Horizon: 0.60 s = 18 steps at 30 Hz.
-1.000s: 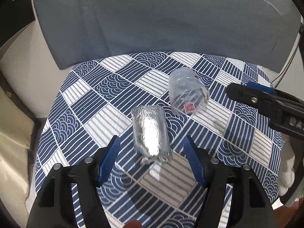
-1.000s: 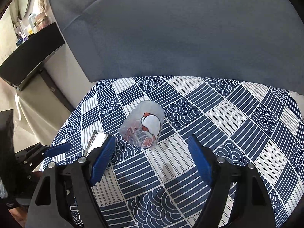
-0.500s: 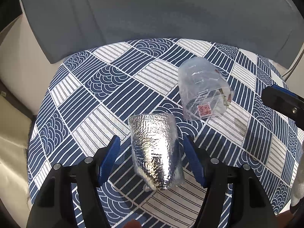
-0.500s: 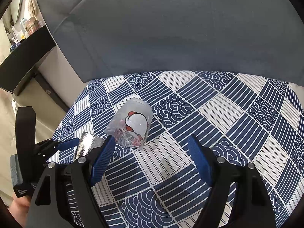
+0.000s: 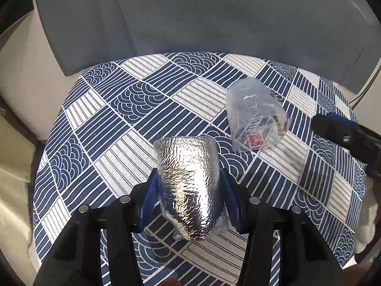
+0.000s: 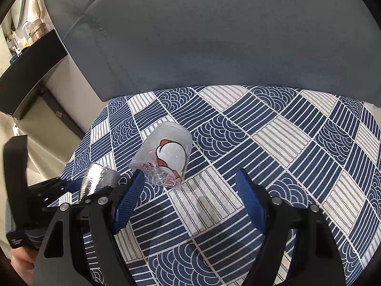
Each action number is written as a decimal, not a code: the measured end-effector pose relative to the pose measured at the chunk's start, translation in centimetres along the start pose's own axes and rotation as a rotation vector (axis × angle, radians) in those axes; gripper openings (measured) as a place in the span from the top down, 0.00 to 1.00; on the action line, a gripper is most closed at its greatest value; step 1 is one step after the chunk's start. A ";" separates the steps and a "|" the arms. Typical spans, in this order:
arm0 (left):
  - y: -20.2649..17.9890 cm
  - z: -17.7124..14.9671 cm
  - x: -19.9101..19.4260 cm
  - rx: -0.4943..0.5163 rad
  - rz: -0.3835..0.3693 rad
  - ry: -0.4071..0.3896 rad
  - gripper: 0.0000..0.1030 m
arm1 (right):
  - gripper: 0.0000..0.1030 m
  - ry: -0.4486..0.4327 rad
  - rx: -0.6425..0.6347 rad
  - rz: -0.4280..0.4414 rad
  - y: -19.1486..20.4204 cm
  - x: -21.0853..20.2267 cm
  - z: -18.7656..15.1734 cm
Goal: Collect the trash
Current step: 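Grasp the foil roll with the left tool while the right tool grasps the clear plastic cup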
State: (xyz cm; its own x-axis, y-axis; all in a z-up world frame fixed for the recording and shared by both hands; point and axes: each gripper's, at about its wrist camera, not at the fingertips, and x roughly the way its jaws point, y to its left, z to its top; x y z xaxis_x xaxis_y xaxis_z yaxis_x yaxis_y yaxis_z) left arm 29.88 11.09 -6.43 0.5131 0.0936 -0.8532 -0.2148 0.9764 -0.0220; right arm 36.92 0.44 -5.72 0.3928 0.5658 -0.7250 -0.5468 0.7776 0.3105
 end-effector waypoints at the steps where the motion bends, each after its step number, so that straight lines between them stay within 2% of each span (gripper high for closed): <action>1: 0.1 -0.1 -0.3 -0.004 -0.006 -0.003 0.52 | 0.24 0.002 -0.001 0.000 0.2 0.2 0.1; 5: 0.3 -0.4 -1.5 -0.006 -0.015 -0.018 0.52 | 0.23 -0.001 -0.003 0.000 1.0 0.9 0.4; 6: 0.3 -0.4 -1.7 -0.007 -0.018 -0.020 0.52 | 0.19 -0.002 -0.003 -0.004 1.2 1.1 0.5; 18: 1.0 -1.4 -4.3 -0.023 -0.039 -0.047 0.52 | 0.19 0.058 0.054 0.012 3.1 5.4 2.5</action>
State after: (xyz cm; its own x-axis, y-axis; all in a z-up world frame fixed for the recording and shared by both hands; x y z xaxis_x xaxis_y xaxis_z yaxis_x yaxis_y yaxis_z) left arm 26.34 11.39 -3.51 0.5594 0.0654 -0.8263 -0.2128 0.9748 -0.0669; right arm 39.19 6.63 -7.12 0.3425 0.5593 -0.7549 -0.5099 0.7855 0.3506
